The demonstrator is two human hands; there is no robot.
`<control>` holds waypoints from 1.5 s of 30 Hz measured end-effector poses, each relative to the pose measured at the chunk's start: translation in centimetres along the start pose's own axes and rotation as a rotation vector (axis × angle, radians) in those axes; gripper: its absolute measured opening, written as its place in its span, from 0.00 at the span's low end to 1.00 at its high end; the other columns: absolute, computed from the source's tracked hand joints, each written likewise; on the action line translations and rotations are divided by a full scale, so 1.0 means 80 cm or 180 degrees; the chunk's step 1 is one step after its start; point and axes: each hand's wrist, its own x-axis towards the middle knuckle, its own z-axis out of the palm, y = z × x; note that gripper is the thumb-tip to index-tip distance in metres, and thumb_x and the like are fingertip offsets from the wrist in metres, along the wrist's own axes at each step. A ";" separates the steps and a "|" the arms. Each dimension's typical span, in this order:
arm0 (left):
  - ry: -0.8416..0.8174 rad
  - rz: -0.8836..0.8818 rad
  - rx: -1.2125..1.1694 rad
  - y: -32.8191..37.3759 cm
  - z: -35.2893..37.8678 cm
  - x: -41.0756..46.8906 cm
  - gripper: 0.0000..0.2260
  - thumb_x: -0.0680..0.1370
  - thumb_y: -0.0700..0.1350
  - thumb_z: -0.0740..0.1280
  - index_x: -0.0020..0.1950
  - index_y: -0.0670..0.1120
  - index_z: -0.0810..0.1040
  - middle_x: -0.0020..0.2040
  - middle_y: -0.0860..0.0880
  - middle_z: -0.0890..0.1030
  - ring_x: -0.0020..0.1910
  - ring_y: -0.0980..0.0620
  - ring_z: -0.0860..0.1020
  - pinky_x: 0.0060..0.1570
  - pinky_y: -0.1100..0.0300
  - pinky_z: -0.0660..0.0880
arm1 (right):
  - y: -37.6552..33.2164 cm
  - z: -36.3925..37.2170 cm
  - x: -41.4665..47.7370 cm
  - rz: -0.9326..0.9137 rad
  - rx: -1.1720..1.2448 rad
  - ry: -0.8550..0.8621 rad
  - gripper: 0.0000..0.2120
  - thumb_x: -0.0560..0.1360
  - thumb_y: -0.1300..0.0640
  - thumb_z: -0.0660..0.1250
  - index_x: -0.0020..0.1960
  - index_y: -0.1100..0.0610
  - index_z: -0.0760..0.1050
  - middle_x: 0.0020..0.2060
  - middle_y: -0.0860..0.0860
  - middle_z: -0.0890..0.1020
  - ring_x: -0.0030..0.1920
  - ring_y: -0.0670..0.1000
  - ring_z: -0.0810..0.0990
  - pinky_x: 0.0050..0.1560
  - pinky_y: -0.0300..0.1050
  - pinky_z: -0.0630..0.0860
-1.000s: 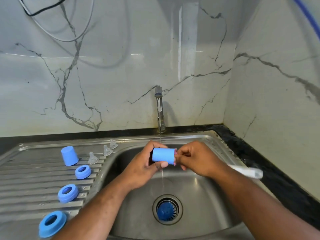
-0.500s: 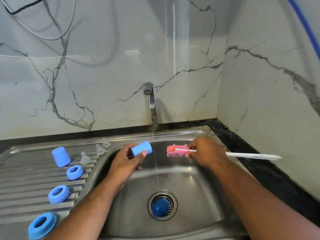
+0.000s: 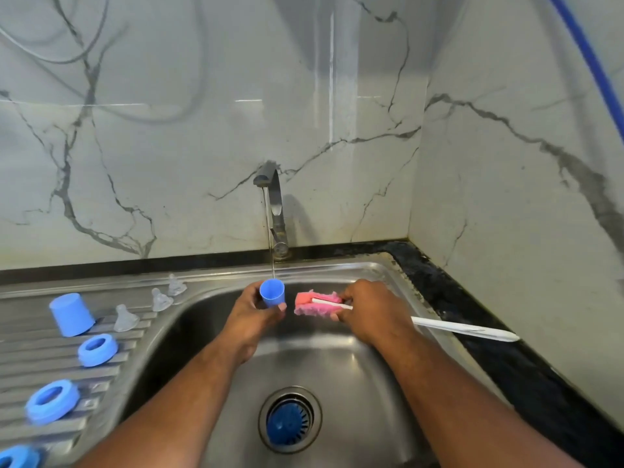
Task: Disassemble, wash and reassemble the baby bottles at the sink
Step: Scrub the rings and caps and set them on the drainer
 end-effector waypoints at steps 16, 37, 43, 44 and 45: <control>0.0223 0.0866 0.1506 0.005 -0.001 -0.009 0.16 0.72 0.42 0.79 0.54 0.52 0.77 0.46 0.57 0.82 0.44 0.57 0.80 0.39 0.75 0.71 | -0.010 -0.004 -0.010 0.0070 0.0173 -0.0070 0.16 0.76 0.43 0.73 0.61 0.45 0.82 0.50 0.48 0.86 0.47 0.51 0.81 0.44 0.44 0.73; 0.0038 -0.1399 -0.2039 0.036 0.014 -0.004 0.15 0.82 0.49 0.67 0.59 0.38 0.77 0.50 0.37 0.82 0.43 0.46 0.83 0.39 0.56 0.84 | -0.010 0.001 -0.010 0.0158 0.0237 -0.0203 0.16 0.75 0.42 0.74 0.60 0.47 0.83 0.46 0.48 0.84 0.43 0.49 0.80 0.39 0.42 0.69; -0.0131 -0.1444 -0.1844 0.031 0.005 -0.002 0.19 0.81 0.50 0.69 0.62 0.36 0.77 0.45 0.39 0.84 0.37 0.48 0.84 0.36 0.58 0.84 | -0.010 0.003 -0.009 0.0193 0.0265 -0.0251 0.16 0.74 0.43 0.74 0.59 0.47 0.83 0.46 0.48 0.85 0.43 0.48 0.80 0.41 0.43 0.72; -0.0209 -0.1186 -0.1305 0.027 0.003 -0.002 0.18 0.80 0.50 0.71 0.62 0.38 0.78 0.46 0.40 0.85 0.39 0.48 0.84 0.37 0.59 0.83 | -0.009 0.003 -0.009 0.0200 0.0257 -0.0256 0.16 0.74 0.42 0.75 0.59 0.47 0.83 0.45 0.48 0.84 0.43 0.48 0.80 0.43 0.44 0.74; -0.0269 -0.0781 -0.0410 0.019 -0.001 -0.001 0.17 0.78 0.48 0.73 0.62 0.41 0.79 0.48 0.42 0.86 0.42 0.49 0.85 0.38 0.61 0.82 | -0.008 0.003 -0.008 0.0197 0.0241 -0.0264 0.16 0.74 0.42 0.75 0.58 0.48 0.84 0.45 0.48 0.84 0.43 0.48 0.80 0.44 0.44 0.75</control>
